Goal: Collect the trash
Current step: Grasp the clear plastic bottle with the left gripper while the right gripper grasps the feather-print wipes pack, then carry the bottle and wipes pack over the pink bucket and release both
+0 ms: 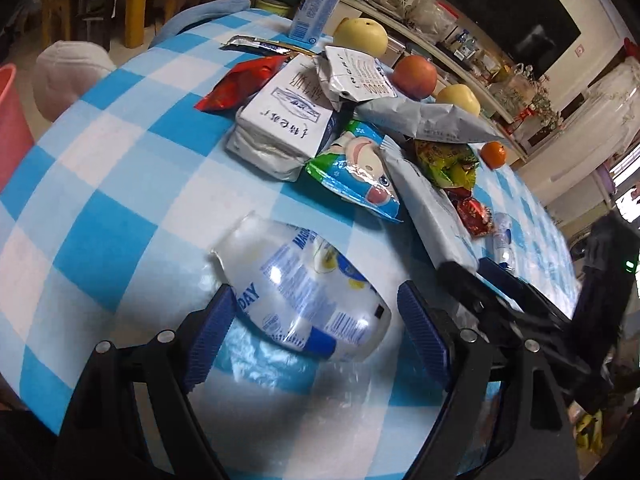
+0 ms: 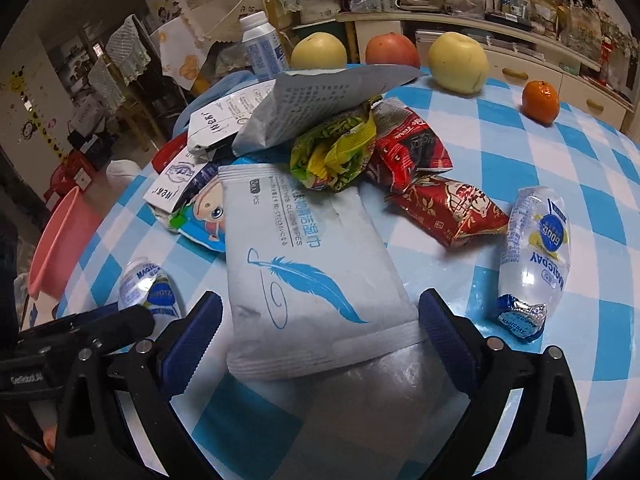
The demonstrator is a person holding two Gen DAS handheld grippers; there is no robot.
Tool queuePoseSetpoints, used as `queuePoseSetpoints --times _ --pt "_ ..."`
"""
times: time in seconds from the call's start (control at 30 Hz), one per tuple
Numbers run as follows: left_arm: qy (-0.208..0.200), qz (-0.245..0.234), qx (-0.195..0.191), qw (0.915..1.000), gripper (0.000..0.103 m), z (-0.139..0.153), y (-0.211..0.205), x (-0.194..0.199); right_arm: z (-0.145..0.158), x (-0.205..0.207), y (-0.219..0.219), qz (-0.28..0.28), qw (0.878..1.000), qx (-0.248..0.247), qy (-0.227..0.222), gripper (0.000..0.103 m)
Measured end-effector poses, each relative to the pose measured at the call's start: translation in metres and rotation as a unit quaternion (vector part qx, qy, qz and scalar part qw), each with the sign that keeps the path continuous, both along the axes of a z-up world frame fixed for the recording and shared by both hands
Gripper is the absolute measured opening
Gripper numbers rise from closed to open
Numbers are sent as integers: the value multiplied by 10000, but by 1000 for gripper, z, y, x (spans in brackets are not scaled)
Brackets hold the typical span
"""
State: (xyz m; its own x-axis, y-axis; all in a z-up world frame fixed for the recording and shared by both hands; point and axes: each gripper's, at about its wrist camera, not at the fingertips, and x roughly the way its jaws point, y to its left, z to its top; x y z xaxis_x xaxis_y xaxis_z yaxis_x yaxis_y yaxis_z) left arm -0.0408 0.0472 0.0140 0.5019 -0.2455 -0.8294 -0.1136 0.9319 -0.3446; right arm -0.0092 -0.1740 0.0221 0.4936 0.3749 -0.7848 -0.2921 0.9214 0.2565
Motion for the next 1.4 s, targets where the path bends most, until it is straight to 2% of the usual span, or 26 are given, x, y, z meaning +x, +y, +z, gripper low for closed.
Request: queuePoseSetpoints --times 0.07,0.17,0.3,0.43,0.6,0.77,0.9,1.0,1.07,1.17,1.23,1.3,1.4 --pt "-1 27 164 9999 84 1 -3 8 -1 0 -4 -62 9999 -38 89 96" --pt "61 36 468 9989 84 2 -4 19 -4 2 -18 -114 9990 356 257 96" --pt "179 -219 1227 9920 84 0 -12 28 -2 4 -24 -301 9983 435 236 96" --pt "138 -501 1569 9862 84 0 -14 22 1 5 -15 -337 9990 267 110 96" --pt "225 -726 1881 9792 81 -4 2 11 3 9 1 -308 9994 -79 -141 96" --pt "144 -735 1575 9847 78 -1 18 6 -8 19 17 -323 9982 -495 -57 97" --pt "-94 -787 1607 9838 66 -1 23 6 -10 24 24 -338 9972 -661 -132 97" --pt "-277 -821 1457 9855 66 -1 28 11 -13 28 30 -247 9961 -824 -192 99" --pt "-359 -886 1498 9841 65 -2 27 13 -15 28 34 -190 9948 -971 -228 99" --pt "-411 -932 1437 9844 65 -2 28 16 -14 28 37 -67 9952 -955 -195 98" --pt "-426 -939 1327 9858 65 -2 32 17 -11 26 37 14 9962 -861 -129 96" --pt "-422 -918 1220 9874 65 -1 35 18 -9 24 34 9 9963 -855 -125 81" --pt "-410 -875 1040 9899 65 -1 39 19 -7 19 30 15 9970 -766 -110 79"
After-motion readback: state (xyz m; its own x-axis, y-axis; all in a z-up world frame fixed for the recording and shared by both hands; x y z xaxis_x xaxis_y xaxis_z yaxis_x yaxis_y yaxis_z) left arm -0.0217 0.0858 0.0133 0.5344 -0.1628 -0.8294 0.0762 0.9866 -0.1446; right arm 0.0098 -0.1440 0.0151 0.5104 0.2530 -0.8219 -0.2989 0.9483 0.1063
